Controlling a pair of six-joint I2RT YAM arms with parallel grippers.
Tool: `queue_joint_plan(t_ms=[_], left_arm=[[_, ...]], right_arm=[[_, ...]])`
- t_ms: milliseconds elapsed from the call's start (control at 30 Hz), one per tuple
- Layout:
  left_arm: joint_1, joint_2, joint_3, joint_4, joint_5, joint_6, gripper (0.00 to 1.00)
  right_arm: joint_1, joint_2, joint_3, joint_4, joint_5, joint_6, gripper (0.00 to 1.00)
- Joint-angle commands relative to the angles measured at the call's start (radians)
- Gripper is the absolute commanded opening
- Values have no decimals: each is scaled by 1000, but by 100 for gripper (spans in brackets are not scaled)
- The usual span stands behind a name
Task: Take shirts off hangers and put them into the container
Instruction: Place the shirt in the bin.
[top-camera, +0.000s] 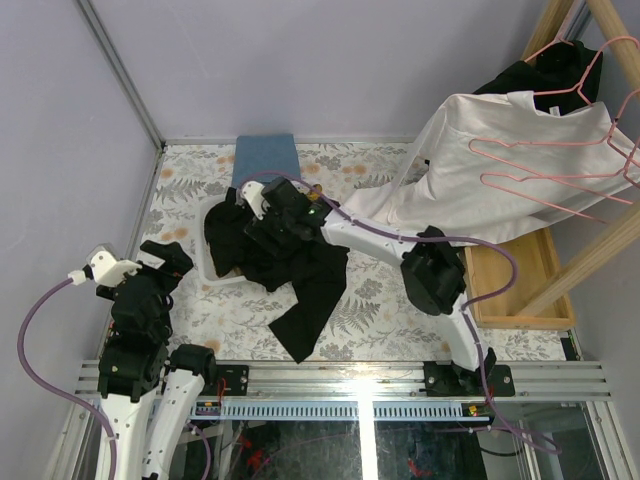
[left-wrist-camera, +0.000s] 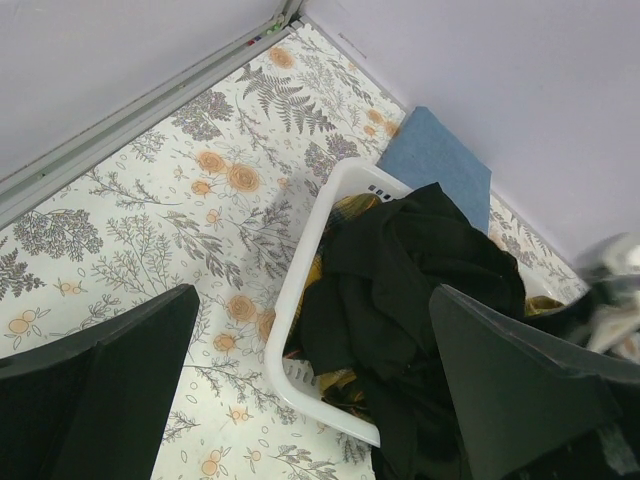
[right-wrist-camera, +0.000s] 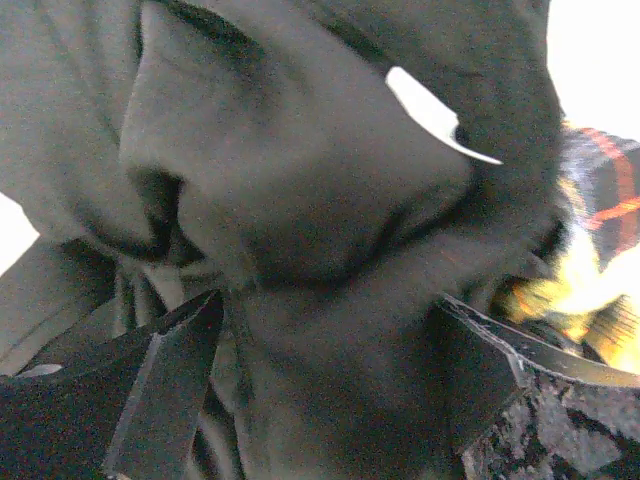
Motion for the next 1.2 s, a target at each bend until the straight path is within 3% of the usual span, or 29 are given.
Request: queue_joint_plan(t_ms=[0,233,367,500,600,833,1033,1167], left_arm=[[5,7,8,13,3,1,100],[5,11,9,14,6,3,100],[5,10,8,15,6,3,100],[6,13,7,16,11,5,100],[4,18,9,17,15,6,100],[5,19,7,17,15,8,100],[5,21,8,16,15,9,100],[5,24,7,16,15,9,100]], right_arm=[[-8,-215,-6,-23,43,29,91],[-9,-428,-180,-42,134,110,99],[-8,-630,-460,57,252,312,99],[-7,-805,-744,179,215,565,98],[27,-852,-857,180,202,674,93],[227,-745,-911,170,379,774,94],[304,-534,-832,188,393,777,93],[328,-399,-765,136,424,764,81]])
